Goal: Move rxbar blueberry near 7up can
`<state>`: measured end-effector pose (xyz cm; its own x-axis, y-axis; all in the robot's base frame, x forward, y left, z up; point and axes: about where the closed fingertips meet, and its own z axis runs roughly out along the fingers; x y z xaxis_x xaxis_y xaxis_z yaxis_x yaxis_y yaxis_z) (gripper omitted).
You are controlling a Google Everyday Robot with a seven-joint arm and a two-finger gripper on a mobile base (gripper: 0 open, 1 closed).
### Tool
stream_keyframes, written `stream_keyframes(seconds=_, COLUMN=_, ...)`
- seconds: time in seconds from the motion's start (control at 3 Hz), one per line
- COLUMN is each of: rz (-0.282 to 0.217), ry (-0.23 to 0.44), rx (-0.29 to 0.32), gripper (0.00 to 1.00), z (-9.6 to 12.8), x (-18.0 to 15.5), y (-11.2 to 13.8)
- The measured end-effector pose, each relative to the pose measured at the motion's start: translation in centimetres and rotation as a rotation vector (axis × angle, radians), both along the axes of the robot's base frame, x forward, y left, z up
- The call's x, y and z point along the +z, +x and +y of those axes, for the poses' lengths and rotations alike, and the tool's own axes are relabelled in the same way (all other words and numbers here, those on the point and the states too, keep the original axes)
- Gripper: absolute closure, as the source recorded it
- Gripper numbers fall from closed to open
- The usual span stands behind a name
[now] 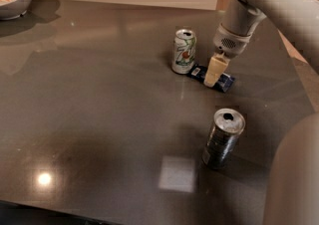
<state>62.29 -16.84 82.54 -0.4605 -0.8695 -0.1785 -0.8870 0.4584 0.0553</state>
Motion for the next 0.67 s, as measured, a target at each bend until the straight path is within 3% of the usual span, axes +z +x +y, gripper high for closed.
stream_keyframes(seconds=0.33, rz=0.000, ry=0.000, rx=0.000, gripper=0.00, z=0.00, x=0.04, y=0.01)
stream_keyframes(seconds=0.67, rz=0.000, ry=0.000, rx=0.000, gripper=0.00, z=0.01, x=0.04, y=0.01)
